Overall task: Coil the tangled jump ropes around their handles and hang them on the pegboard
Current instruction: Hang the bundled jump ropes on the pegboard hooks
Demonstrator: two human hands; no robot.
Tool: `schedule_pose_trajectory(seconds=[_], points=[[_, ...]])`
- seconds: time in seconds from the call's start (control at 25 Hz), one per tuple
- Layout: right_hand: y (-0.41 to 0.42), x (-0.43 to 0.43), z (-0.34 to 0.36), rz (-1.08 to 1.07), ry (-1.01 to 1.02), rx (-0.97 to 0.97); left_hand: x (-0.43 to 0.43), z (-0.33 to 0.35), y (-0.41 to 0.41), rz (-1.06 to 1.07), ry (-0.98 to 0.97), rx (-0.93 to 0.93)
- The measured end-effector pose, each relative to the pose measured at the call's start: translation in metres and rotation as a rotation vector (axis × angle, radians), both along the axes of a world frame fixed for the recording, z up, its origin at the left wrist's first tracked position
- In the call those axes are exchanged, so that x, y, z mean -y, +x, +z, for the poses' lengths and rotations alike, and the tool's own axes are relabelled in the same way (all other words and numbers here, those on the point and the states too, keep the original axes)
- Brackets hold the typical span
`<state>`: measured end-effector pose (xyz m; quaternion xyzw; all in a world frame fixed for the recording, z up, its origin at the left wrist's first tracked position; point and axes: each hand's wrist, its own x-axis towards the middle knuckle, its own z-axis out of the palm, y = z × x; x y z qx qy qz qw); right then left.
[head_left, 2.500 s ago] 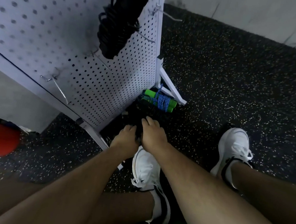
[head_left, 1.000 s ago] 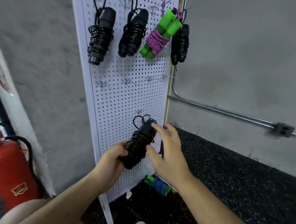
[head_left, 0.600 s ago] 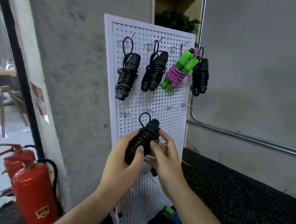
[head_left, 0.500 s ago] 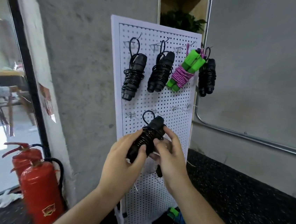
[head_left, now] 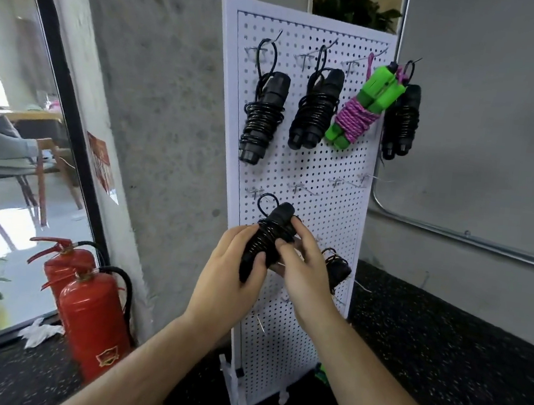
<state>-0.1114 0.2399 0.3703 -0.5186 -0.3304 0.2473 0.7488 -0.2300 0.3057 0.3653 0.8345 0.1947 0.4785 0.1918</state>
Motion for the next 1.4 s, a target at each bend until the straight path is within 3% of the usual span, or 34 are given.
schedule_pose_trajectory(seconds=[0.2,0.6,0.84,1.0,1.2,1.4], points=[[0.007,-0.017,-0.009,-0.017,-0.057,0.112,-0.024,-0.013,0.005,0.028,0.024,-0.096],[0.022,-0.008,-0.062,-0.065,-0.089,0.577,-0.030,-0.077,0.004,0.088,0.121,-0.298],[0.027,0.026,-0.144,-0.117,-0.469,0.931,-0.003,-0.166,0.008,0.063,0.086,-0.427],[0.040,0.050,-0.226,0.055,-0.837,1.213,0.005,-0.227,0.024,-0.054,0.012,-0.655],[0.066,0.062,-0.314,0.244,-1.203,1.211,0.014,-0.318,0.058,-0.143,-0.106,-0.983],[0.078,0.050,-0.389,0.241,-1.314,1.094,0.011,-0.389,0.095,-0.187,-0.218,-1.108]])
